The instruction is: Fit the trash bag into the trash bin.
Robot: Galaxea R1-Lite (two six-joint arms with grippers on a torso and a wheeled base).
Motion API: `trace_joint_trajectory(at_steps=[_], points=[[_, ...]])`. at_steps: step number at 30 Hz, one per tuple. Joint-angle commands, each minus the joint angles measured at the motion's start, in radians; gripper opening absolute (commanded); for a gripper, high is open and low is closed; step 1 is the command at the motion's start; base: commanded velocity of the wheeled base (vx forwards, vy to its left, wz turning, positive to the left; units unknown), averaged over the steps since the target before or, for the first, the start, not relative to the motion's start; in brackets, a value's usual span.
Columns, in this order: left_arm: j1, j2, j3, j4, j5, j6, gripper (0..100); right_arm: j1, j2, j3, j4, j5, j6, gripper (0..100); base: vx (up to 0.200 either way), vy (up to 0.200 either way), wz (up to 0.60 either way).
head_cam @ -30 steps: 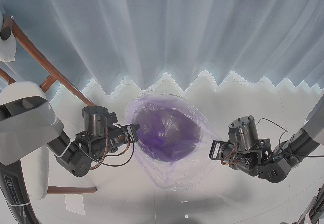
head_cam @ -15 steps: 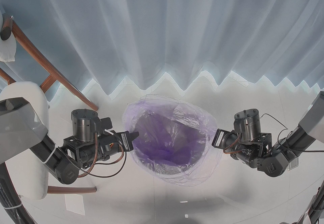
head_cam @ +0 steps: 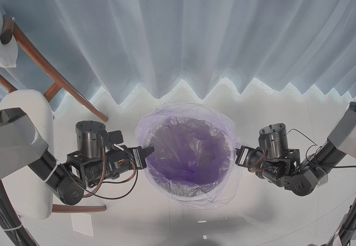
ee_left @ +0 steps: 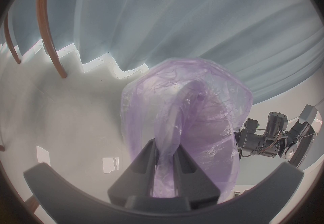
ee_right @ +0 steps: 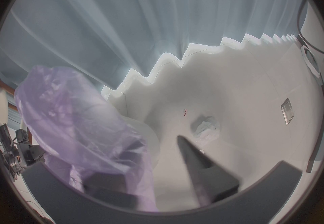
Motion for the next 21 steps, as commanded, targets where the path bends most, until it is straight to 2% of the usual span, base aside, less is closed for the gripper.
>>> trace_joint_trajectory(at_steps=[1, 5, 8, 9, 10, 11, 15, 19, 21], points=[[0.004, -0.001, 0.002, 0.001, -0.006, 0.000, 0, 0.000, -0.049, 0.019, -0.002, 0.025, 0.011, 100, 0.000, 0.000, 0.00], [0.008, 0.004, -0.005, 0.001, -0.006, 0.000, 0, 0.000, -0.109, 0.071, -0.031, 0.096, -0.005, 100, 0.000, 0.000, 0.00], [0.007, 0.007, -0.006, 0.001, -0.006, 0.001, 0, 0.002, -0.126, 0.130, -0.114, 0.114, -0.014, 100, 0.000, 0.000, 0.00], [0.004, 0.007, -0.006, 0.001, -0.006, 0.001, 0, 0.000, -0.140, 0.176, -0.185, 0.148, -0.029, 100, 0.000, 0.000, 0.00], [0.002, 0.007, -0.006, 0.001, -0.006, 0.001, 0, 0.000, -0.141, 0.185, -0.197, 0.156, -0.032, 100, 0.000, 0.000, 0.00], [-0.001, 0.007, -0.005, 0.001, -0.006, 0.001, 0, -0.003, -0.151, 0.229, -0.263, 0.197, -0.061, 100, 0.000, 0.000, 0.00], [-0.007, 0.008, -0.008, 0.001, -0.006, 0.003, 0, -0.018, -0.148, 0.294, -0.344, 0.269, -0.155, 100, 0.000, 0.000, 0.00], [-0.007, 0.008, -0.011, 0.001, -0.006, 0.003, 0, -0.046, -0.138, 0.309, -0.335, 0.274, -0.210, 100, 0.000, 0.000, 0.00], [-0.007, 0.007, -0.009, 0.001, -0.006, 0.003, 0, -0.074, -0.129, 0.314, -0.288, 0.257, -0.245, 100, 0.000, 0.000, 0.00]])
